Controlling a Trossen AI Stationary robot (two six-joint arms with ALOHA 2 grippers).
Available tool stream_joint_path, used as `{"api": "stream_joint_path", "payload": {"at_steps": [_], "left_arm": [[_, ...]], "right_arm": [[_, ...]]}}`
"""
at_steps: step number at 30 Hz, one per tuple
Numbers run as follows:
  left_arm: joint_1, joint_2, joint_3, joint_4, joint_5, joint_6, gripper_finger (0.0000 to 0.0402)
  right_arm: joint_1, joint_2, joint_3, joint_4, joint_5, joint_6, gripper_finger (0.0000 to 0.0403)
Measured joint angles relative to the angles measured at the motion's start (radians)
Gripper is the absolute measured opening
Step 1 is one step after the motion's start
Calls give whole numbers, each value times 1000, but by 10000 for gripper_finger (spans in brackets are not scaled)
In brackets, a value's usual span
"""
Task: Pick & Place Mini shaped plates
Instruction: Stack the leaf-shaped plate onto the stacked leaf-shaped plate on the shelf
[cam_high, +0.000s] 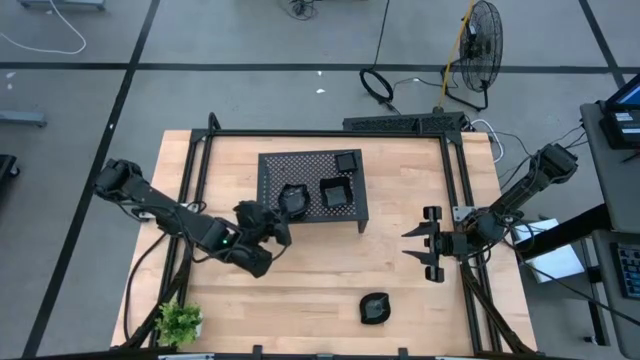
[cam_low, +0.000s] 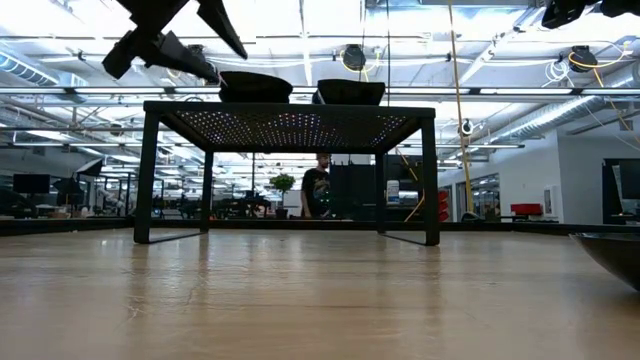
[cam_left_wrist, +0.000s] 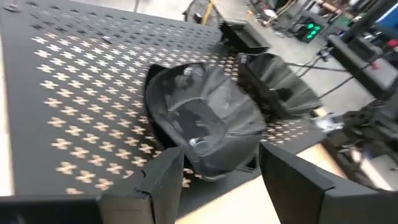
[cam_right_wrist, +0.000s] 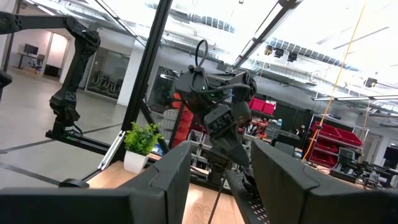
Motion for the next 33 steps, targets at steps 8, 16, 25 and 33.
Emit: {"api": "stream_joint_path", "payload": {"at_steps": [8, 16, 25, 33], "left_arm": [[-4, 0, 0, 223, 49, 166, 188], [-4, 0, 0, 340, 64, 296, 175], [-15, 106, 0, 812, 440, 673, 181], [-39, 223, 0, 1075, 581, 924, 182]], "right_arm": [[0, 0, 0, 0, 0, 0, 155], [0, 0, 0, 0, 0, 0, 155], [0, 0, 0, 0, 0, -6, 155], [0, 0, 2, -57, -2, 102, 155]]}}
